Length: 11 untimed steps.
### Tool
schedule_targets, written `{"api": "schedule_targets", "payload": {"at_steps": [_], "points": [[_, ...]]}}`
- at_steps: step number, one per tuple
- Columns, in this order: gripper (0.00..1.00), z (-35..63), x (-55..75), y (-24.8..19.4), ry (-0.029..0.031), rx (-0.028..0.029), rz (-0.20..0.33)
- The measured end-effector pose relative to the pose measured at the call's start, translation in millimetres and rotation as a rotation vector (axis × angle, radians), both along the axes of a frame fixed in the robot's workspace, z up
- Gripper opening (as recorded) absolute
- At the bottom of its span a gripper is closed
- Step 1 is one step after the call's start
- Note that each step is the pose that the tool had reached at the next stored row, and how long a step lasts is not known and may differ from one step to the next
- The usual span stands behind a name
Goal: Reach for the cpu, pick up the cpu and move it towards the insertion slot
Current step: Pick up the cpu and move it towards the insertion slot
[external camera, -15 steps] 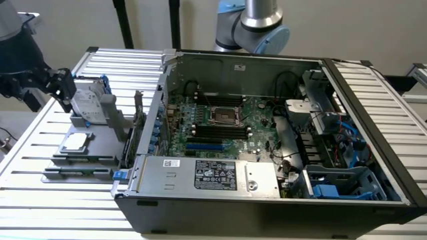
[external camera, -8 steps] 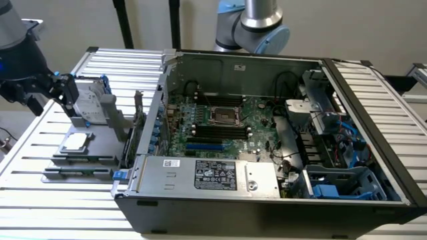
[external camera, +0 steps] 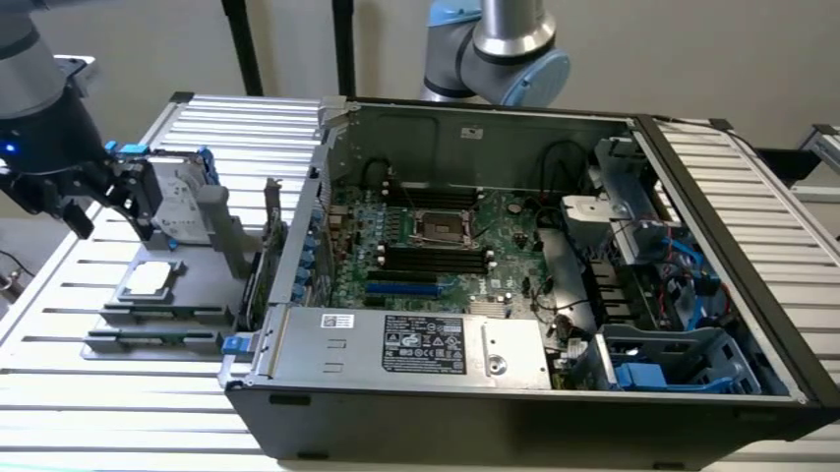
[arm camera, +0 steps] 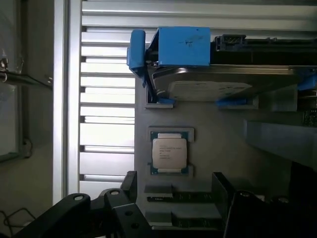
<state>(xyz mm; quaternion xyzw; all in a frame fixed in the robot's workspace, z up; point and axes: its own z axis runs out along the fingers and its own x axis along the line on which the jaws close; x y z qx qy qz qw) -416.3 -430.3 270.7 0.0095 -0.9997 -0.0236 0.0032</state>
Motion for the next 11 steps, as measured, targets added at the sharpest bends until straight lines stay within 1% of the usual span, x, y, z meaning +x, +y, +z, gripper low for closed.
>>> {"api": "schedule_targets", "payload": {"at_steps": [11], "points": [[0.71, -20.1, 0.2, -0.2, 0.0, 0.0, 0.0]]}}
